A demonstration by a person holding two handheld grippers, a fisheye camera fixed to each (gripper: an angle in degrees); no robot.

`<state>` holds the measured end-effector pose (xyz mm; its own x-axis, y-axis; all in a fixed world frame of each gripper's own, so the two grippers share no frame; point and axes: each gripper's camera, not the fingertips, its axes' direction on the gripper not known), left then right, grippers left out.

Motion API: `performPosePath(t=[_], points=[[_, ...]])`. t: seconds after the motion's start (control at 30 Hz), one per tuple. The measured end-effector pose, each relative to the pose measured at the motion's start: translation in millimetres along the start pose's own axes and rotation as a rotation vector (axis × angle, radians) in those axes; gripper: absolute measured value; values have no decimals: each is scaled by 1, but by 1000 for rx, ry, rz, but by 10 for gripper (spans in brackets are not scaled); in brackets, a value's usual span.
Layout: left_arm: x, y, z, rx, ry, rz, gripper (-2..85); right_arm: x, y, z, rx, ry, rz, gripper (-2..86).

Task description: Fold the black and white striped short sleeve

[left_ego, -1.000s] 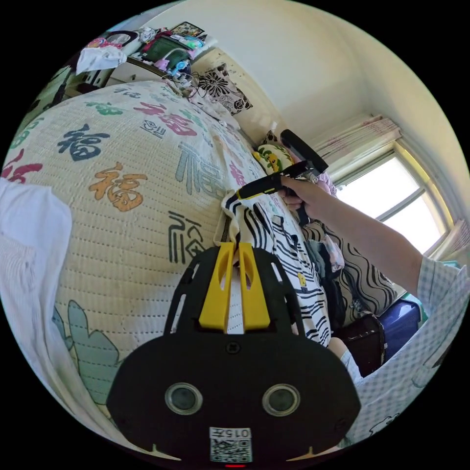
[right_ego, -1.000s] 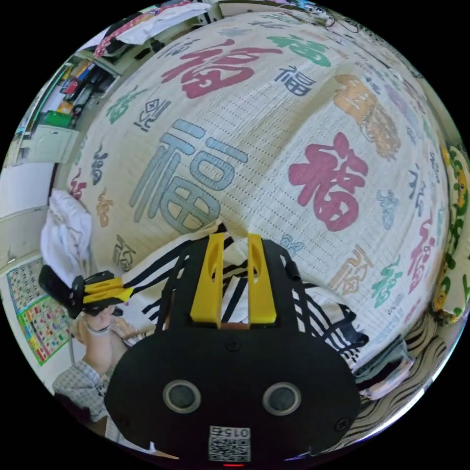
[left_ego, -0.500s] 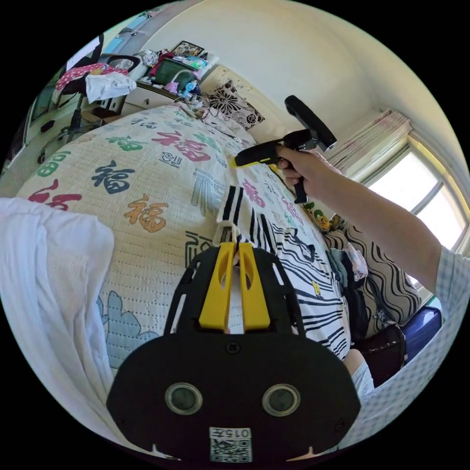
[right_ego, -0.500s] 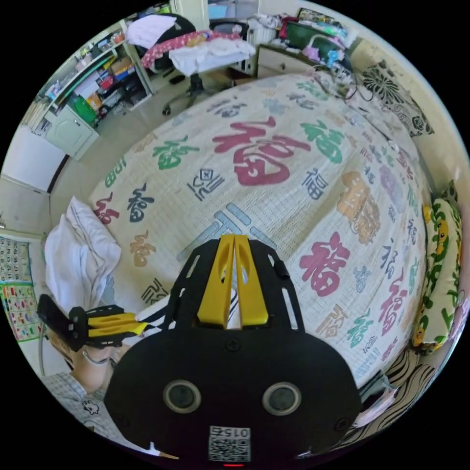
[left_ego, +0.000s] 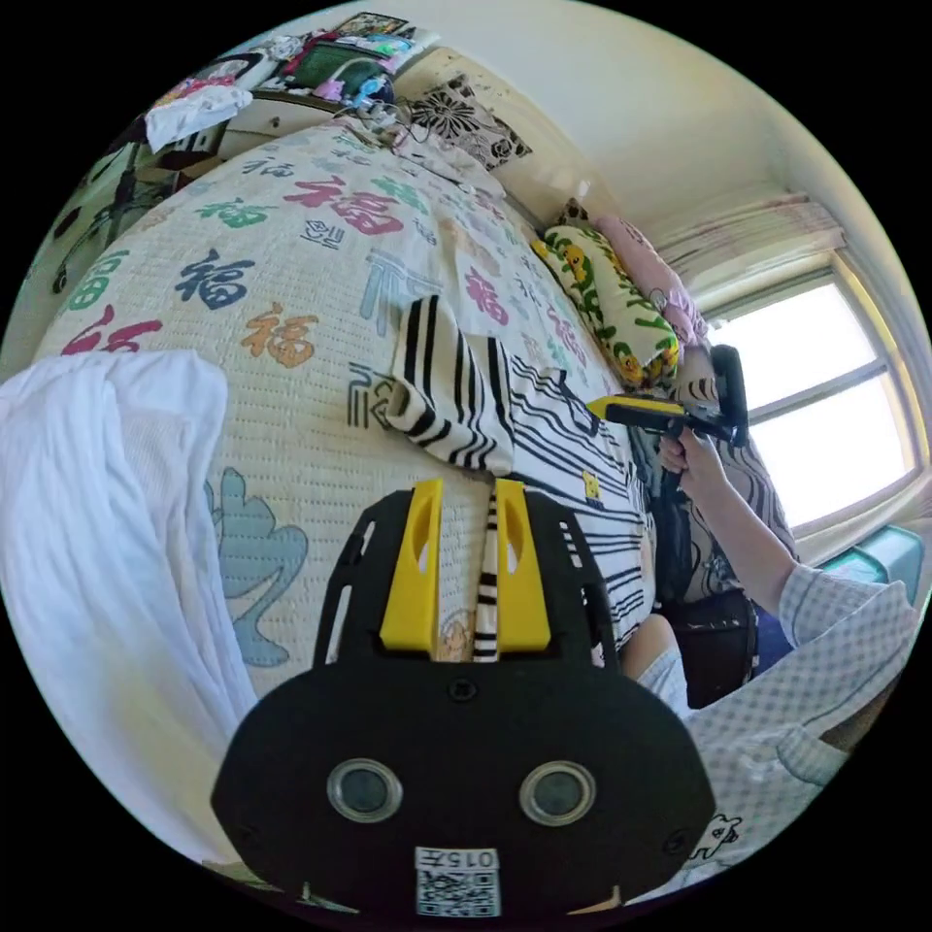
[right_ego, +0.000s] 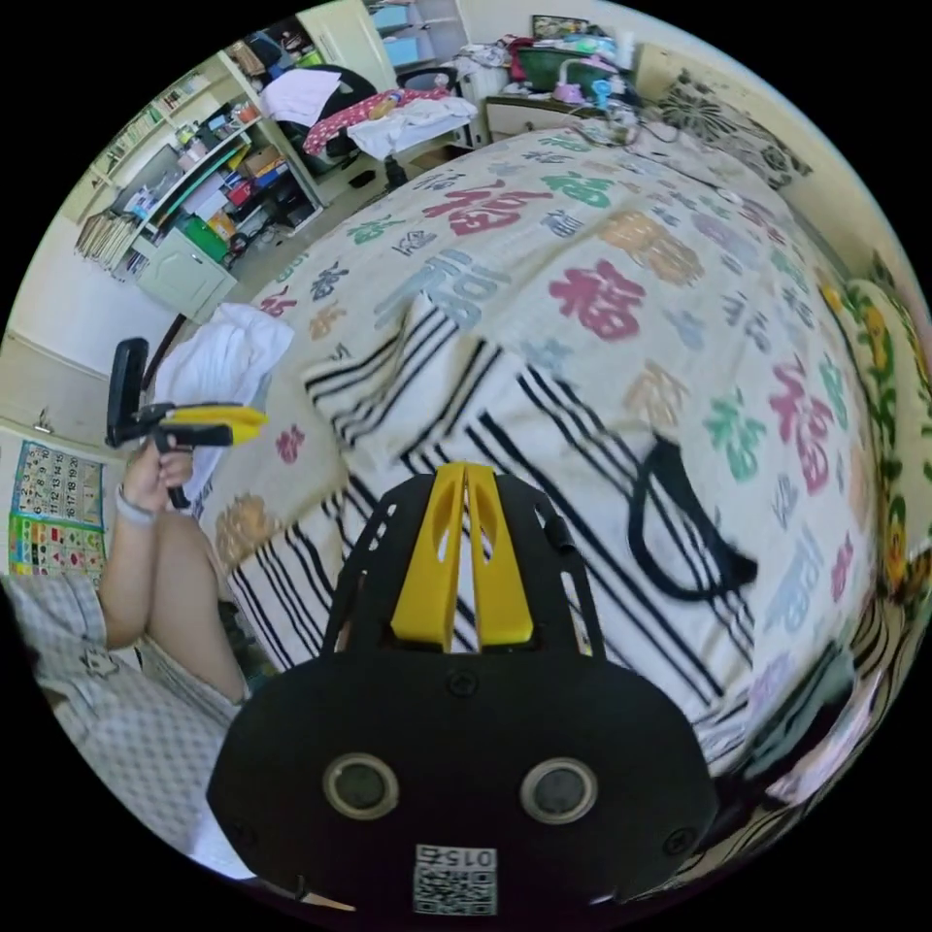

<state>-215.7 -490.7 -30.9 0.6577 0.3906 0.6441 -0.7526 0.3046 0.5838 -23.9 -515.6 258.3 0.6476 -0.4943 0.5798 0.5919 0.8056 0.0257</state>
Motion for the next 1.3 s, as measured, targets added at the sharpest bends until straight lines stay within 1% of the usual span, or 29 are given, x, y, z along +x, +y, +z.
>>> performPosePath(t=[0.03,0.07,0.1,0.13,0.17,0.23,0.27,0.3,0.33,0.37,0.43,0.53,0.6,0.67,0.7,0.73,0.77,0.83,0.87,0.93,1.0,1.03,1.1,1.17,1.2,1.23,1.3], points=[[11,15,8,-37,-42,7,108,10,49,-11,-8,47,50,10],[16,23,13,-62,-62,10,111,15,73,-16,-13,71,81,17],[24,38,26,-126,-97,11,118,26,123,-25,-31,118,145,33],[30,53,41,-198,-98,15,116,38,173,-33,-60,165,227,50],[32,61,48,-231,-88,18,116,45,198,-36,-73,182,272,55],[41,86,80,-356,-73,18,106,73,294,-43,-142,200,467,76],[43,92,87,-381,-89,22,101,80,318,-44,-153,189,515,80],[47,103,101,-423,-120,29,87,92,361,-44,-165,159,610,86],[50,112,109,-417,-148,43,68,101,399,-42,-173,115,689,91],[52,116,111,-406,-166,45,59,105,416,-40,-174,86,723,93],[53,122,123,-448,-189,35,23,114,467,-31,-157,-42,804,95],[59,129,125,-435,-258,50,3,119,498,-19,-138,-165,823,90],[62,134,125,-422,-321,60,-1,120,507,-21,-117,-152,832,82],[63,140,126,-416,-364,59,-3,119,509,-25,-130,-134,787,49],[61,144,129,-403,-388,52,-5,117,509,-26,-166,-118,729,24],[55,149,133,-400,-528,10,-4,116,510,-25,-196,-120,701,3],[52,150,136,-399,-556,-11,-3,116,512,-27,-192,-115,699,1],[43,156,148,-410,-371,-55,10,119,523,-36,-164,-126,740,-4],[44,158,151,-410,-354,-52,17,119,527,-39,-149,-130,753,-4],[54,166,168,-428,-383,-6,74,116,545,-50,-64,-145,796,7],[57,173,192,-498,-400,18,90,111,558,-52,-24,-178,811,34],[56,177,209,-547,-417,32,90,110,562,-48,-32,-251,802,63],[60,179,225,-564,-477,70,85,109,564,-44,-47,-317,805,68],[63,179,241,-606,-507,106,72,107,561,-47,-80,-258,815,49],[63,179,248,-623,-523,117,54,105,557,-47,-123,-192,821,32],[62,181,253,-635,-519,115,29,100,552,-47,-146,-160,793,18],[58,185,257,-626,-483,93,20,94,548,-51,-175,-128,754,5]])
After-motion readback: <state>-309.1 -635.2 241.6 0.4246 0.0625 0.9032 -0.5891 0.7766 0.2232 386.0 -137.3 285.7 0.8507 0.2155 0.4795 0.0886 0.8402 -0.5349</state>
